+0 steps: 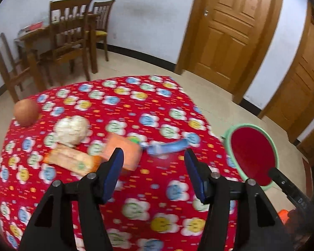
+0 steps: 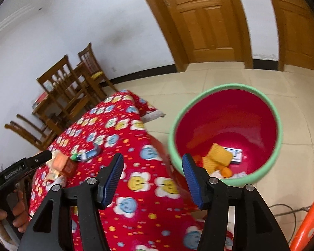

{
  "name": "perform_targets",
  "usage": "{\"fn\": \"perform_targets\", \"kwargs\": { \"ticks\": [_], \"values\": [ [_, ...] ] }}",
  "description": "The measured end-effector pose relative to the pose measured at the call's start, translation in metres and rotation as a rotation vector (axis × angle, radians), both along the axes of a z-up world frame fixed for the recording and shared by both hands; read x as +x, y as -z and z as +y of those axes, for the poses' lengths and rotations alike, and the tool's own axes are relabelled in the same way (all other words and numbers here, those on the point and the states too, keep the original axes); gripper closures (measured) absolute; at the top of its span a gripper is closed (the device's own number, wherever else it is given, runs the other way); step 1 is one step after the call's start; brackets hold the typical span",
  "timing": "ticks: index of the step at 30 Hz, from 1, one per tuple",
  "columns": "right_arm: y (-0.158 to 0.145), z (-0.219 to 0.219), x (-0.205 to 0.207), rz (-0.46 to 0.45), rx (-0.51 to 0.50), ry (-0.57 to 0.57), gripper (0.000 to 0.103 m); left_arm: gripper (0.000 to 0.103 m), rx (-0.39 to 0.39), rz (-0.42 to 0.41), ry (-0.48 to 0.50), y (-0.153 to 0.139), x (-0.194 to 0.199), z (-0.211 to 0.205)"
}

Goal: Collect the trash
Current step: 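Move both open grippers back over the table, then grasp the white paper ball with the left gripper while the right gripper grasps the blue plastic toy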

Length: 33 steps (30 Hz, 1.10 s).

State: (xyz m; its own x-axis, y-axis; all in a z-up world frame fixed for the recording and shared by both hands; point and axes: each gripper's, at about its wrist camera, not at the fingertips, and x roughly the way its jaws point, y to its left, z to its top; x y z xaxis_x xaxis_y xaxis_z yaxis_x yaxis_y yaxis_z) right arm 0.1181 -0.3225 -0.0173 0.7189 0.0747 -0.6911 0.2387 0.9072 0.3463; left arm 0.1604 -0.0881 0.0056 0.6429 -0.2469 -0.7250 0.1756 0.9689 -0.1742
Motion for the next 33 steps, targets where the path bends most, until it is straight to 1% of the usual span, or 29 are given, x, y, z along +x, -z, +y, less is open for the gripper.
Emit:
{"fn": "perform_targets", "kwargs": {
  "ticks": [8,12,16,21,24,28,31,32,33],
  "values": [
    [0.004,0.041,0.037,0.031,-0.013,-0.091,0.044,0.043,0.027,0.011,-0.121,0.009,0.021,0.058],
    [0.012,0.058,0.056,0.057,-0.021,-0.124,0.044,0.043,0.035,0.028,-0.167,0.020,0.032,0.077],
    [0.019,0.074,0.074,0.080,-0.035,-0.155,0.044,0.043,0.025,0.050,-0.202,0.030,0.045,0.093],
    [0.029,0.087,0.092,0.110,-0.038,-0.178,0.044,0.043,0.019,0.076,-0.219,0.044,0.065,0.103],
    [0.036,0.093,0.104,0.124,-0.038,-0.189,0.044,0.038,0.012,0.094,-0.230,0.052,0.075,0.106],
    [0.045,0.100,0.118,0.139,-0.036,-0.207,0.044,0.038,0.020,0.111,-0.233,0.063,0.085,0.106],
    [0.052,0.104,0.127,0.153,-0.029,-0.218,0.044,0.038,0.012,0.130,-0.235,0.071,0.090,0.106],
    [0.054,0.105,0.129,0.154,-0.026,-0.220,0.044,0.038,0.010,0.136,-0.233,0.074,0.091,0.106],
    [0.056,0.106,0.131,0.156,-0.026,-0.223,0.050,0.038,0.009,0.140,-0.230,0.076,0.092,0.106]
  ]
}}
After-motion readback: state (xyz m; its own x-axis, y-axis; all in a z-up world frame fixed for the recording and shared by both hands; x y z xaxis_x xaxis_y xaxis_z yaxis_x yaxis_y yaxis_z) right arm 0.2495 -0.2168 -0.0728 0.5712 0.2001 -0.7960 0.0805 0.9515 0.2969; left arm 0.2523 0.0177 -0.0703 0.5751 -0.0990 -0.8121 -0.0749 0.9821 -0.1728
